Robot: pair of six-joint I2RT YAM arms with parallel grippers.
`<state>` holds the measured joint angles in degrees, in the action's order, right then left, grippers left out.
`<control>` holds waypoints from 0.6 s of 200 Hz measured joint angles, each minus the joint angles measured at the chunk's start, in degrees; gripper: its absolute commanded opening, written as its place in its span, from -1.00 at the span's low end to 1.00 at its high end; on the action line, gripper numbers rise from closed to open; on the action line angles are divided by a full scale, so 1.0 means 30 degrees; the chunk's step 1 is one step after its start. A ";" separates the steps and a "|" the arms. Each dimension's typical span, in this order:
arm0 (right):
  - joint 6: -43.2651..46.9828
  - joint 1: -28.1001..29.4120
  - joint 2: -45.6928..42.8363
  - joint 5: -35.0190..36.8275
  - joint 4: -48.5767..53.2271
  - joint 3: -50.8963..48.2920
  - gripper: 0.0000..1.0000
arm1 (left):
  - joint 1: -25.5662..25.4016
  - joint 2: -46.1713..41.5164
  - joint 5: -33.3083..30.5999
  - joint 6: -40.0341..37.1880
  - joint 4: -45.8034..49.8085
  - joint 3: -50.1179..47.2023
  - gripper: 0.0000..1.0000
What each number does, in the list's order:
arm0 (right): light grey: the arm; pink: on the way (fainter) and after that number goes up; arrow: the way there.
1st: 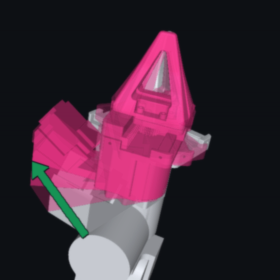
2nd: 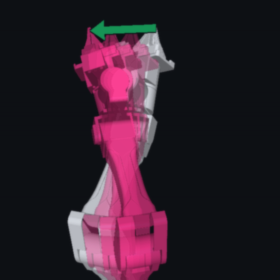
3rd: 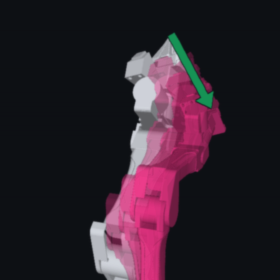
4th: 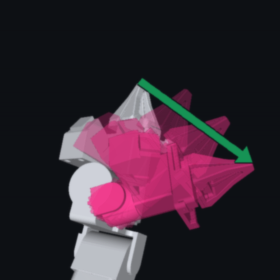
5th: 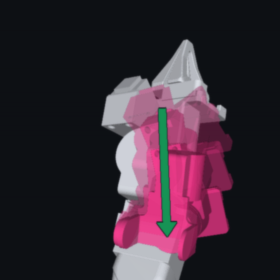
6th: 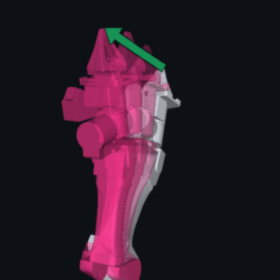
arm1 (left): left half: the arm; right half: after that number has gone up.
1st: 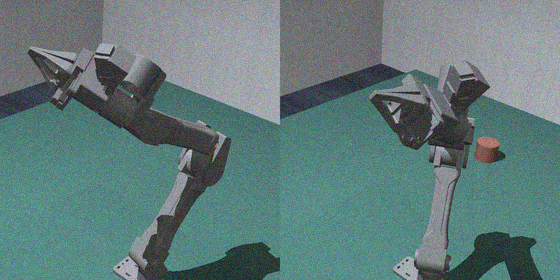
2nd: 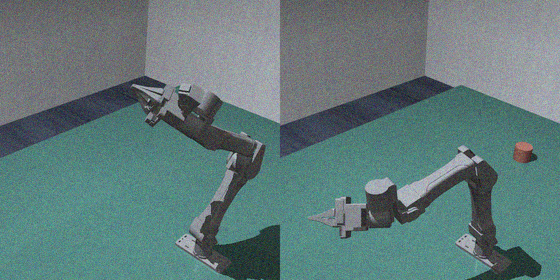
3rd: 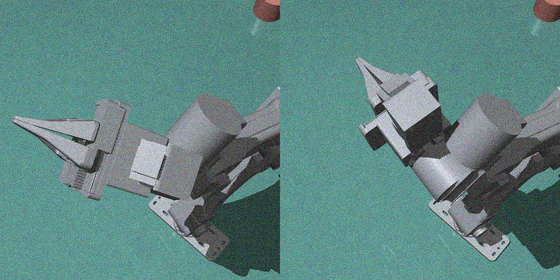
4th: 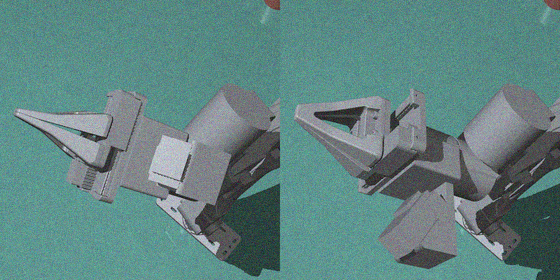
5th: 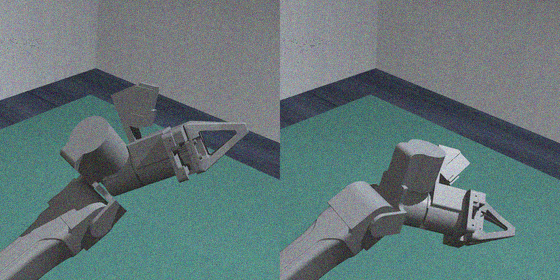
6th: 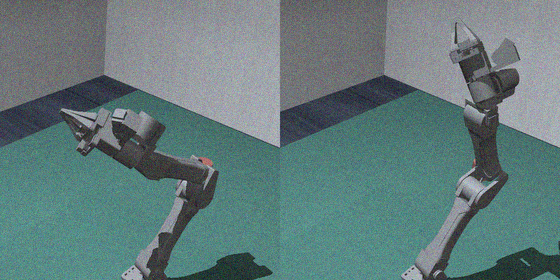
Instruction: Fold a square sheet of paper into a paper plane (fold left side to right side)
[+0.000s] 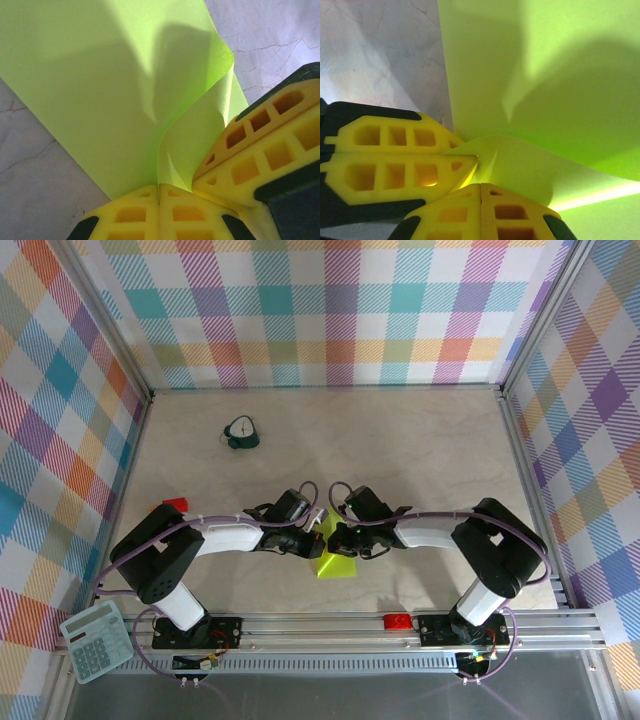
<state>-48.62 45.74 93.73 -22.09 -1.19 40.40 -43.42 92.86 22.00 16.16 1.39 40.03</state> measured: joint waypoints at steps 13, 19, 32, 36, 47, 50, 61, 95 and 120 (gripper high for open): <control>0.0000 0.0000 0.0058 0.0066 0.0058 0.0000 -1.00 | 0.0000 0.0036 -0.0007 -0.0015 0.0000 0.0044 -0.82; 0.0000 0.0000 0.0066 0.0087 0.0073 0.0000 -1.00 | 0.0000 0.0066 -0.0007 -0.0015 0.0007 0.0073 -0.82; -0.0007 0.0000 0.0073 0.0168 0.0117 0.0000 -1.00 | 0.0000 0.0138 -0.0007 -0.0051 0.0000 0.0109 -0.81; -0.0007 0.0000 0.0066 0.0189 0.0117 -0.0007 -1.00 | 0.0000 0.0138 -0.0007 -0.0058 0.0000 0.0117 -0.81; -0.0007 0.0000 0.0066 0.0219 0.0117 -0.0073 -1.00 | 0.0000 0.0146 -0.0015 -0.0066 0.0000 0.0124 -0.81; -0.0007 0.0000 0.0066 0.0226 0.0117 -0.0087 -1.00 | 0.0000 0.0153 -0.0015 -0.0066 0.0000 0.0124 -0.80; -0.0007 0.0000 0.0066 0.0277 0.0117 -0.0168 -1.00 | 0.0000 0.0175 -0.0015 -0.0066 0.0000 0.0146 -0.79; -0.0029 0.0000 0.0066 0.0430 0.0058 -0.0488 -1.00 | 0.0000 0.0262 -0.0015 -0.0073 0.0000 0.0248 -0.77; -0.0087 0.0000 0.0044 0.0430 -0.0175 -0.0619 -1.00 | -0.0015 0.0262 -0.0022 -0.0066 -0.0007 0.0248 -0.73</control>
<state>-48.88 45.74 93.86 -20.80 -1.72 38.54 -43.46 93.65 21.93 15.97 1.37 40.77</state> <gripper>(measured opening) 0.050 0.120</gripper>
